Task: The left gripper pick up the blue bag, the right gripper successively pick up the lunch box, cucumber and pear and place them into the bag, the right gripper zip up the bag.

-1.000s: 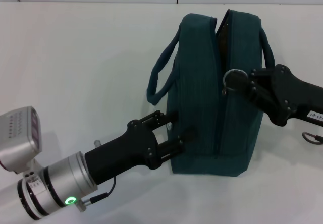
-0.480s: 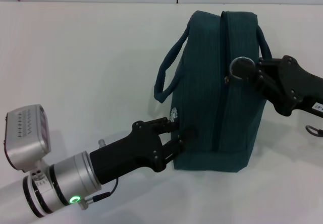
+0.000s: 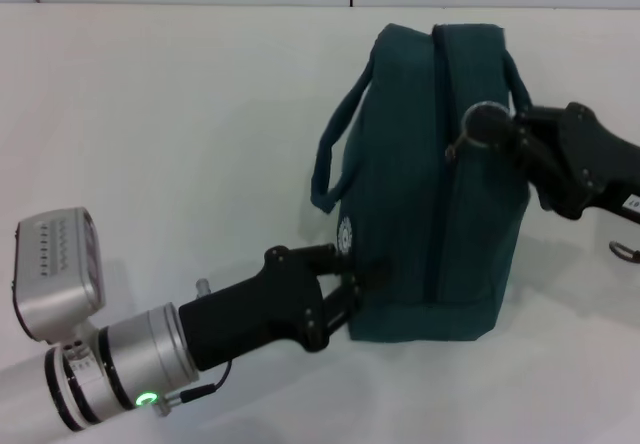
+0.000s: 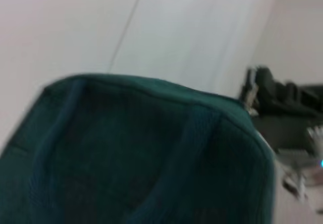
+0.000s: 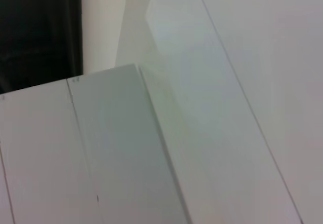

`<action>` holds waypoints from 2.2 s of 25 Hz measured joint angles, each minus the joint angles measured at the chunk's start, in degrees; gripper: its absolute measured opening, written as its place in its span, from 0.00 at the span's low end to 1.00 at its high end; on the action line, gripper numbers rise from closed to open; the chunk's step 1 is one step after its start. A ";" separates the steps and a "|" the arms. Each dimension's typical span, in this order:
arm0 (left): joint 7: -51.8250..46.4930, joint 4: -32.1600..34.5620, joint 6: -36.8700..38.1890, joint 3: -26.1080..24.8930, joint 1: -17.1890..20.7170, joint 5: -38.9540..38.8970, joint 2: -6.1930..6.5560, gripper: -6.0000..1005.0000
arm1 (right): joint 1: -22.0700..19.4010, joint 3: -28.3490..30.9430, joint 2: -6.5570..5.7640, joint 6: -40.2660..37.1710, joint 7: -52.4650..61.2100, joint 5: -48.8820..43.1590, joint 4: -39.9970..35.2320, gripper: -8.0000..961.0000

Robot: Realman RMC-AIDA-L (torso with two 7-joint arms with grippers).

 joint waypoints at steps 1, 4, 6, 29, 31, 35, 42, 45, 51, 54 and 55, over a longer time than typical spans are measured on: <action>0.25 0.50 -0.03 1.10 0.03 0.09 0.11 0.23 | -0.12 0.06 -0.01 -0.03 0.04 0.55 0.00 0.04; 0.36 2.16 -0.03 3.66 0.38 0.07 0.34 0.19 | -0.56 0.22 -0.16 -0.04 0.15 1.74 0.00 0.04; 0.29 2.62 -0.04 4.52 0.55 0.08 0.45 0.17 | -0.76 0.24 -0.25 0.10 0.16 2.19 0.00 0.04; -3.14 14.01 -0.10 4.15 5.66 -1.16 1.15 0.07 | -2.63 -1.04 -0.51 -1.03 1.02 3.07 -0.06 0.04; -3.15 14.09 -0.45 2.88 5.48 -1.47 1.20 0.07 | -2.81 -1.08 -0.46 -1.15 1.06 3.17 -0.05 0.04; -3.16 14.08 -0.51 2.22 5.05 -1.52 1.07 0.07 | -3.20 -0.74 -0.44 -0.77 0.88 3.43 0.04 0.04; -3.54 13.59 3.36 2.10 5.19 -5.27 0.82 0.11 | -3.51 -0.55 -0.49 -0.70 0.63 3.52 0.09 0.04; -4.30 13.84 5.05 2.16 4.95 -5.86 0.92 0.13 | -3.61 -0.56 -0.51 -0.68 0.62 3.43 0.09 0.04; -6.34 13.80 5.75 2.40 3.15 -5.71 0.82 0.43 | -3.66 -0.75 -0.53 -0.68 0.60 3.37 0.09 0.04; -6.57 13.41 5.76 2.54 2.24 -5.23 0.61 0.54 | -3.70 -0.77 -0.53 -0.73 0.58 3.36 0.09 0.04; -6.41 13.40 5.65 2.59 2.12 -5.23 0.48 0.57 | -3.72 -0.78 -0.53 -0.77 0.57 3.37 0.09 0.04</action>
